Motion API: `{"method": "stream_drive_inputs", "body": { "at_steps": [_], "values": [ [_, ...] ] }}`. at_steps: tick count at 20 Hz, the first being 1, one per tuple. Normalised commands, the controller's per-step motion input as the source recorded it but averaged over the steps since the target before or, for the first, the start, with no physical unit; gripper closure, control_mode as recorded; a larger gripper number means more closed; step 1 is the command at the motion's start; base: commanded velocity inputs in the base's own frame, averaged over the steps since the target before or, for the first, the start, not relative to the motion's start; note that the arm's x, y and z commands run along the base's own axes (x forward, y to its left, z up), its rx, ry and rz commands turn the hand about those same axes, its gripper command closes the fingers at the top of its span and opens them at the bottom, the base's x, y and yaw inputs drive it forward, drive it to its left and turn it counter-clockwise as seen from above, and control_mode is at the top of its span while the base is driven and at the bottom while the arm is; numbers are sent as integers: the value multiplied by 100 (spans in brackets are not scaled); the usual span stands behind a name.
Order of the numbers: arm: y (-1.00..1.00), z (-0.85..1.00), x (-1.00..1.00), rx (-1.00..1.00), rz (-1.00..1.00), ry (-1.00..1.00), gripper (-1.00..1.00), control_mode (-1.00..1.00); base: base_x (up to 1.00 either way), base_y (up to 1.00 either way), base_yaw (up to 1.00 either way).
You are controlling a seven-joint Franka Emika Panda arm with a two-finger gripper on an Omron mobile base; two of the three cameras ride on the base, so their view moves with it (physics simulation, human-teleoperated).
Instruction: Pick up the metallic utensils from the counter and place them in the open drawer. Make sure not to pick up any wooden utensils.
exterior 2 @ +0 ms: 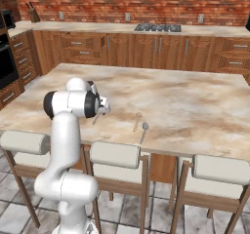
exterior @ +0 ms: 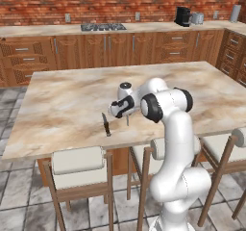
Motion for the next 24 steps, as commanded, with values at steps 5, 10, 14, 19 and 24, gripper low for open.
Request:
{"method": "stream_drive_inputs", "body": {
  "at_steps": [5,10,14,19,24],
  "values": [
    [0,-48,20,0,0,0,-100,-100,0,0,0],
    [1,-91,-17,0,0,3,100,-100,0,0,0],
    [-19,-100,-55,0,0,18,100,-100,0,0,0],
    [-16,-100,-54,0,0,18,100,-100,0,0,0],
    [-1,-100,-92,-5,-3,11,100,-100,0,0,0]
  ]
}}
